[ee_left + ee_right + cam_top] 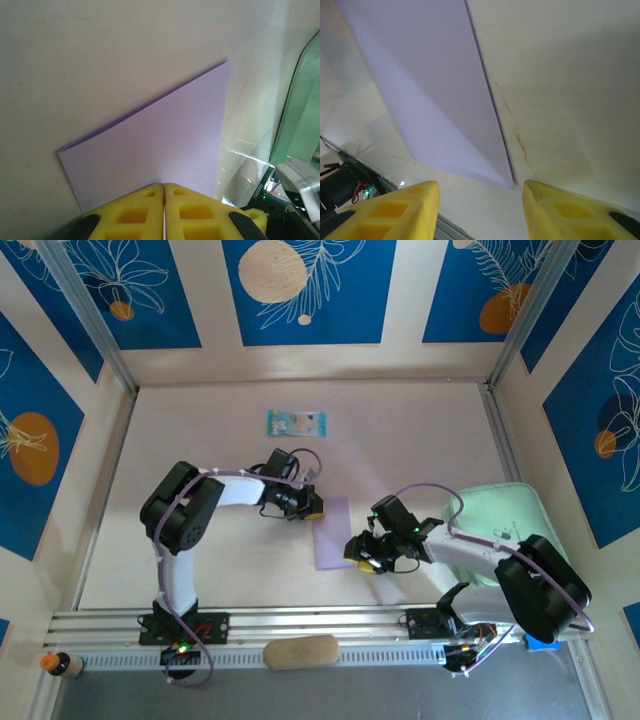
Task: Fold a paper plane with a square sheet of paper (pick it up from the middle)
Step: Fold the triangle a second time at the center of the table.
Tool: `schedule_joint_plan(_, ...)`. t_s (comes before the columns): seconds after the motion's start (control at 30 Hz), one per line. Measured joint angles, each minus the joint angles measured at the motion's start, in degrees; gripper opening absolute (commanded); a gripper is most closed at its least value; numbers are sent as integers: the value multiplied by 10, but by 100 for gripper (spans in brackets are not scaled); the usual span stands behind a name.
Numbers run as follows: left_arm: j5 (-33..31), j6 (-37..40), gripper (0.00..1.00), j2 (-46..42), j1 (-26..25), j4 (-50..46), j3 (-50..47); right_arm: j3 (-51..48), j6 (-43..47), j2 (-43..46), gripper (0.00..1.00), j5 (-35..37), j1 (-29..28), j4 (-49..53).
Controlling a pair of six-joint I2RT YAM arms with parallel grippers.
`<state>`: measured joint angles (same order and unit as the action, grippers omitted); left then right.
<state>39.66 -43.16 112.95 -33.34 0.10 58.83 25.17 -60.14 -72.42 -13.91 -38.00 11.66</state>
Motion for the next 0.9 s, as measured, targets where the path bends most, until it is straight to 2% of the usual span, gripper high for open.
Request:
schedule_joint_plan(0.23, 6, -1, 8, -5, 2, 41, -22, 0, -31, 0, 48, 5, -5, -7)
schedule_joint_plan(0.63, 7, -5, 8, -5, 2, 45, -24, 0, -63, -10, 48, 1, -7, -27)
schedule_joint_plan(0.9, 8, -4, 8, -5, 2, 44, -23, 2, -64, -25, 48, -1, -8, -80)
